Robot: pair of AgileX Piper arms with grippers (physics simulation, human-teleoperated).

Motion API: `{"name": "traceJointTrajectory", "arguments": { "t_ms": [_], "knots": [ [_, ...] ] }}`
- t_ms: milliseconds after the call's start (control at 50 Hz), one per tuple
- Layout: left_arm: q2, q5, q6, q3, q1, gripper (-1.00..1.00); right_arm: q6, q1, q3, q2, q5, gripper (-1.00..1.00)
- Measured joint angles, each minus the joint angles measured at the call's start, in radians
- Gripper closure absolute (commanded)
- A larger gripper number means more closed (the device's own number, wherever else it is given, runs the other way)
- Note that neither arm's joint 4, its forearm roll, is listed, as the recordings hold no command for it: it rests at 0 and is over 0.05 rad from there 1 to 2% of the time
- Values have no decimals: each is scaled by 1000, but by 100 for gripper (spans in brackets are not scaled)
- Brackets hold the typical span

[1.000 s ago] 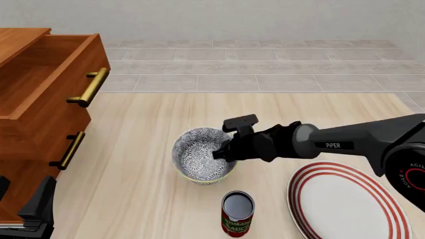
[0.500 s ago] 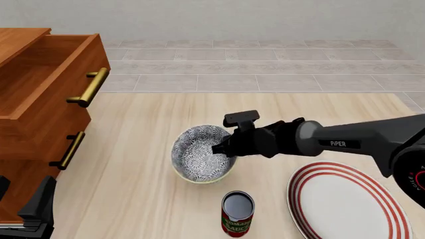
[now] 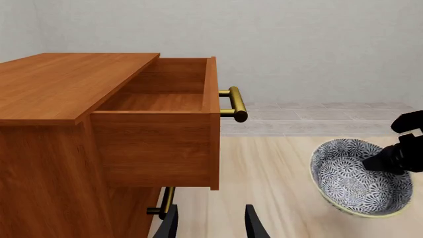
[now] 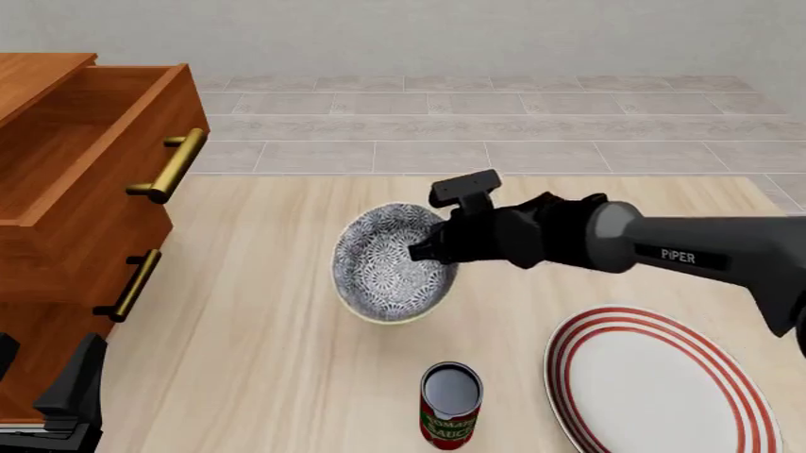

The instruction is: Put the bowl on the plate.

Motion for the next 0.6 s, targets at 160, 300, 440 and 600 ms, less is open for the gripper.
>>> {"name": "traceJointTrajectory", "arguments": {
  "t_ms": [160,300,440,600],
  "knots": [
    [0,0,0,0,0,-100,0,-17,-4,-34,9,100],
    [0,0,0,0,0,-100,1,-35,14,-74,9,100],
    [0,0,0,0,0,-100,2,-64,56,-135,8,100],
    [0,0,0,0,0,-100,0,-104,111,-204,8,100]
  ]
}}
